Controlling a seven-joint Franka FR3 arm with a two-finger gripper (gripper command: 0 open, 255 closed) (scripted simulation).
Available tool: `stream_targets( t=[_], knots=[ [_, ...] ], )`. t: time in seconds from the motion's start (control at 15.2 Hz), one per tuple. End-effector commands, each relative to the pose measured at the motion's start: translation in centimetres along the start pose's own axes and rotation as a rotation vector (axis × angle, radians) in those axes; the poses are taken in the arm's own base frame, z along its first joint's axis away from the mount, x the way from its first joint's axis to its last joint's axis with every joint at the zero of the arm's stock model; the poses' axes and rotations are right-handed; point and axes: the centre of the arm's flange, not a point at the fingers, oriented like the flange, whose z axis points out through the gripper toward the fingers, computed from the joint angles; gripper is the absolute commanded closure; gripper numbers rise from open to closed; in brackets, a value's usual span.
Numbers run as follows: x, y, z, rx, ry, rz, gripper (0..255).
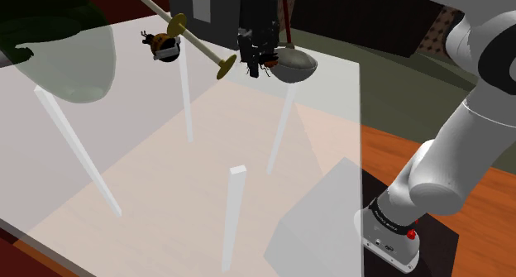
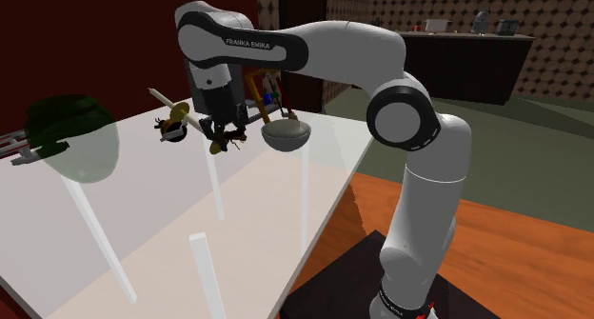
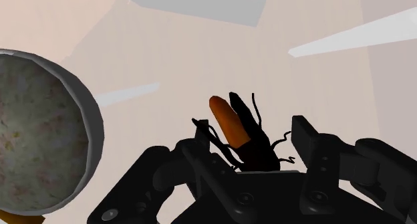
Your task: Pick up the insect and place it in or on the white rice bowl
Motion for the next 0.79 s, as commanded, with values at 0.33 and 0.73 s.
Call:
stream_targets(
  t=[0.33,0.73],
  knots=[
    [-0.7,0.5,-3.7,0.0,-0.001,0.0,255],
    [-1.2,0.7,-6.4,0.0,-0.001,0.0,255]
  ],
)
